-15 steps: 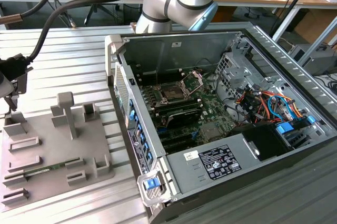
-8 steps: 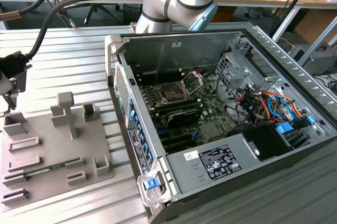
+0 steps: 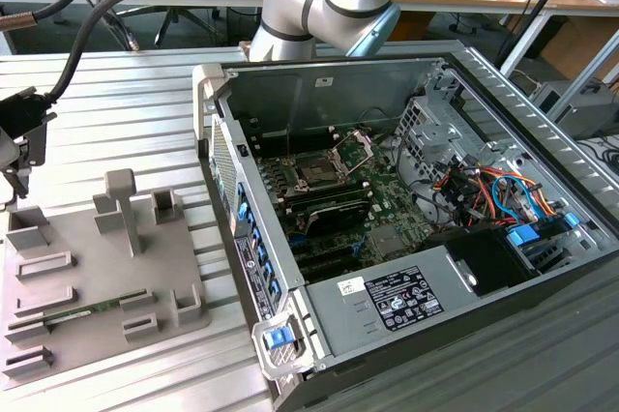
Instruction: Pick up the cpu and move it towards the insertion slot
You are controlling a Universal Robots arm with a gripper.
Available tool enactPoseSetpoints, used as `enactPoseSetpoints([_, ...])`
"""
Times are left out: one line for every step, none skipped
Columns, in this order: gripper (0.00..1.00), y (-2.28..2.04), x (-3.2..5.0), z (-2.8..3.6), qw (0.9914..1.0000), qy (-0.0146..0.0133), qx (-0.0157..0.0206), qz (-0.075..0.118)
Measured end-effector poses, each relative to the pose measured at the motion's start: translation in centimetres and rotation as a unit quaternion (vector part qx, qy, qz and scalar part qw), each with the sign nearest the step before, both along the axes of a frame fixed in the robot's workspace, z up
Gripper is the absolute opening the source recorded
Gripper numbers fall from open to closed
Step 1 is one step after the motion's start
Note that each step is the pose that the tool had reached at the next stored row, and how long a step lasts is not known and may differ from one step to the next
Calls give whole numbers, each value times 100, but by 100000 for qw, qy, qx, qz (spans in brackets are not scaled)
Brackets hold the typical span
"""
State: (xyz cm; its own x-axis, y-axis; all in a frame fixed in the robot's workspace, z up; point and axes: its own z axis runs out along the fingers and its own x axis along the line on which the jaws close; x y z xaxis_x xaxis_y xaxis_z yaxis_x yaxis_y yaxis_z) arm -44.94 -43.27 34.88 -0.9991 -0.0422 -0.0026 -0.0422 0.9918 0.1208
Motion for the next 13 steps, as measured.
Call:
enactPoseSetpoints([55, 0, 0, 0, 100000, -1, -1, -1])
enactPoseSetpoints([55, -1, 0, 2, 100000, 15, -93, 7])
enactPoseSetpoints([55, 0, 0, 2, 99998, 16, -651, -4])
enactPoseSetpoints([55, 0, 0, 1, 99986, 8, -1691, 1])
enactPoseSetpoints([55, 0, 0, 1, 99959, 0, -2853, 2])
enactPoseSetpoints([55, 0, 0, 1, 99938, 6, -3525, -2])
enactPoseSetpoints([55, 0, 0, 1, 99920, 7, -4004, -3])
enactPoseSetpoints([55, 0, 0, 1, 99900, 5, -4471, -2])
enactPoseSetpoints([55, 0, 0, 0, 99881, -1, -4885, 1])
enactPoseSetpoints([55, 0, 0, 1, 99863, 5, -5227, 2])
enactPoseSetpoints([55, 0, 0, 1, 99844, 6, -5580, 0])
enactPoseSetpoints([55, -1, 0, 0, 99821, 1, -5989, 0])
enactPoseSetpoints([55, -1, 1, 0, 99819, -2, -6019, 6])
